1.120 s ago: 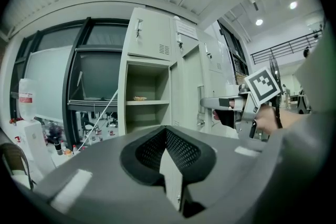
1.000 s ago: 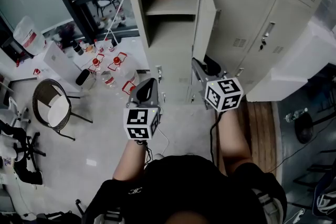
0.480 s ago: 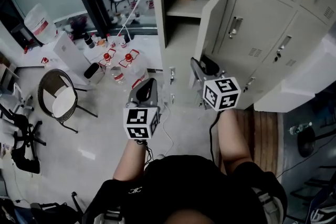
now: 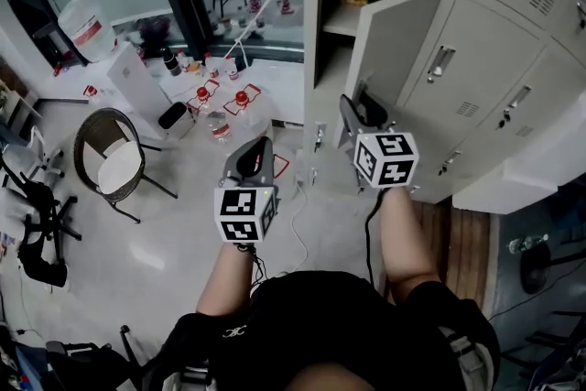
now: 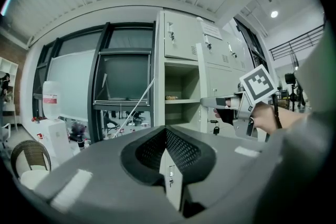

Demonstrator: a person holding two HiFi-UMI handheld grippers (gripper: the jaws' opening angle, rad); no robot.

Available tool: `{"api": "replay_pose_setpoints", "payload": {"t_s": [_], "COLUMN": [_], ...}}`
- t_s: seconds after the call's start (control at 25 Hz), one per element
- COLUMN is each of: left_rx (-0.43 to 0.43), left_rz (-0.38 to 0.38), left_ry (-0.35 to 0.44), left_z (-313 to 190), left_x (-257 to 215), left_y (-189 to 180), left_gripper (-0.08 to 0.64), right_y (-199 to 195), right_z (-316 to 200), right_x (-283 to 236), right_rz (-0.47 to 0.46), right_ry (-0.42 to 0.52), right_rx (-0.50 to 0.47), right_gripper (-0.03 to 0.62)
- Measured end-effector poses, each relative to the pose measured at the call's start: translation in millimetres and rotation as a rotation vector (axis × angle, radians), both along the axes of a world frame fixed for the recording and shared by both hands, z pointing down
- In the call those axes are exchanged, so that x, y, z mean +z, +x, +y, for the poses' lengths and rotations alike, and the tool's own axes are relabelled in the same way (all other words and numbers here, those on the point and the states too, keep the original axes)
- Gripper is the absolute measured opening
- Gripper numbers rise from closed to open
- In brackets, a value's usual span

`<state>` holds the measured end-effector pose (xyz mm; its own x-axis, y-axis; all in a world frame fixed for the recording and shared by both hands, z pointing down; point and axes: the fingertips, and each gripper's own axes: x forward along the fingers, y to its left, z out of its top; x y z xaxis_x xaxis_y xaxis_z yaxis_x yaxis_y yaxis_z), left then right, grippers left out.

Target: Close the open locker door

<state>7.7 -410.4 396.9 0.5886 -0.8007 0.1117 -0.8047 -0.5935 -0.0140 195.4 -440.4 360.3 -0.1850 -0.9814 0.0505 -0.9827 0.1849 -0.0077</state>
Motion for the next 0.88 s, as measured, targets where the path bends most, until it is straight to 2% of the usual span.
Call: {"api": "replay_pose_setpoints", "payload": {"t_s": [0.64, 0.88], "left_rx": [-0.092, -0.122], "left_rz": [-0.003, 0.001], "left_ry": [0.029, 0.013], "left_z": [-25.2, -22.4], "left_x": [-7.8, -3.8], "left_y": [-53.5, -67.0], "left_gripper": [0.001, 0.002], "right_y": [-20.4, -21.4], "right_z": [-71.8, -98.5], "right_x": [-0.6, -0.5], "right_rz": [0.0, 0.008], "right_ry": [-0.027, -0.03], "right_rx": [0.01, 0.037], "right_gripper": [0.135, 0.137]}}
